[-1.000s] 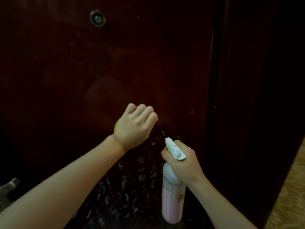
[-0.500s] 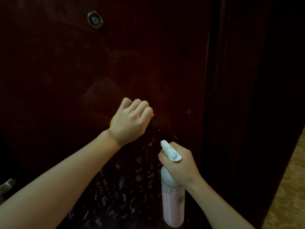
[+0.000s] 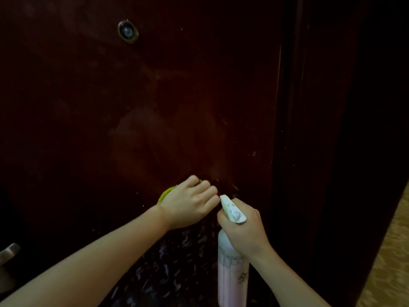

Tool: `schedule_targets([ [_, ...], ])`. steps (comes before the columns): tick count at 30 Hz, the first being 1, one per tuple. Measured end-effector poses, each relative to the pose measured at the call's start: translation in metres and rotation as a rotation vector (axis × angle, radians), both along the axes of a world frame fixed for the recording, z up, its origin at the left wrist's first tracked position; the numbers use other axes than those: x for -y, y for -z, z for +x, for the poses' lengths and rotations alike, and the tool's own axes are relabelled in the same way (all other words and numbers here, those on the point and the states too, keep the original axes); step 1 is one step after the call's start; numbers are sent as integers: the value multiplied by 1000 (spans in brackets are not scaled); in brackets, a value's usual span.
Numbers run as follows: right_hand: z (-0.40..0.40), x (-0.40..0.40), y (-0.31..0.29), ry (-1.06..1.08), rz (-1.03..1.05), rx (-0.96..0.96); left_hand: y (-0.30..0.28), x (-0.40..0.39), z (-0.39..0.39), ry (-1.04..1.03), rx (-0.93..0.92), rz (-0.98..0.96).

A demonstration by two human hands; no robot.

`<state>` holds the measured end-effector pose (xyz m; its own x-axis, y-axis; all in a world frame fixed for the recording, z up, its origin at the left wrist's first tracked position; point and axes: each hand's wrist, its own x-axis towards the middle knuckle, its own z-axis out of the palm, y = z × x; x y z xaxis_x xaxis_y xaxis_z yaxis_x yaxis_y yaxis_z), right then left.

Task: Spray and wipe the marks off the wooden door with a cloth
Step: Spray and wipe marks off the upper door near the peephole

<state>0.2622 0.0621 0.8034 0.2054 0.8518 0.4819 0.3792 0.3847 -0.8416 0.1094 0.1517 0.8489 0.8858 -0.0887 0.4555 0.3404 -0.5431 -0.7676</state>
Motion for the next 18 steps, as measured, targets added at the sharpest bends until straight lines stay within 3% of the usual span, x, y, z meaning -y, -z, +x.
schedule_targets([
  [4, 8, 4, -5, 52, 18, -3, 12, 0, -11, 12, -196, -12],
  [7, 14, 8, -8, 18, 32, -74, 6, 0, -13, 26, -216, -19],
  [9, 19, 9, -10, 18, 39, -99, -14, -1, -13, 40, -123, -12],
  [15, 26, 4, -9, 74, 36, -54, -94, -3, 14, -28, 439, 72],
  [18, 28, 2, -8, 73, 43, -94, -93, 0, 33, -62, 488, 68],
])
